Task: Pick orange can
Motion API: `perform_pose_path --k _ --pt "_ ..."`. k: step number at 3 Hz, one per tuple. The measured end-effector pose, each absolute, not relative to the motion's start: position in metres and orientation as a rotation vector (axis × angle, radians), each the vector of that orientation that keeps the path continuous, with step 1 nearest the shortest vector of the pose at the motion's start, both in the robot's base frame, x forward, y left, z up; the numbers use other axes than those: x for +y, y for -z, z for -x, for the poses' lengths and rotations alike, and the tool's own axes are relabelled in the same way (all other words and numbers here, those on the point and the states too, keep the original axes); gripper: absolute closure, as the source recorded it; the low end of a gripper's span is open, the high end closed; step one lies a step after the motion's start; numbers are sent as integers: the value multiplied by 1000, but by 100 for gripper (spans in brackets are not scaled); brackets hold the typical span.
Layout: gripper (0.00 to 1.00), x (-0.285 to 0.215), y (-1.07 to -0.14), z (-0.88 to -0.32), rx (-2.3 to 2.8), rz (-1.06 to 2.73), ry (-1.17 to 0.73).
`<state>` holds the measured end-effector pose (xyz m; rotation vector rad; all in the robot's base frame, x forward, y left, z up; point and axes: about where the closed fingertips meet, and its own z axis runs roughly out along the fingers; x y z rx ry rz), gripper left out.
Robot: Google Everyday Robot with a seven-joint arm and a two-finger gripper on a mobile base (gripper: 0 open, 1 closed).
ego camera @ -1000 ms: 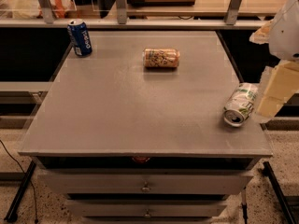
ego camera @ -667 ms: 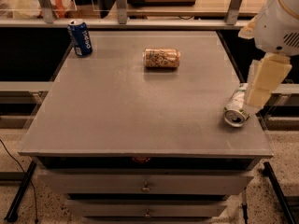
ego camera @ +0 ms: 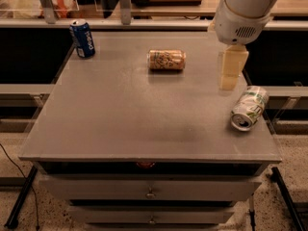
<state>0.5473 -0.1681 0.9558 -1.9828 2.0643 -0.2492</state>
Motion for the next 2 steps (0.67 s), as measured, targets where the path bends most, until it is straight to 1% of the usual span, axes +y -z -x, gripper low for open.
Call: perform_pose_path --k 1,2 --pt "0 -145 -931 -590 2022 2046 303" --pt "0 -142 -926 -595 2017 2058 310"
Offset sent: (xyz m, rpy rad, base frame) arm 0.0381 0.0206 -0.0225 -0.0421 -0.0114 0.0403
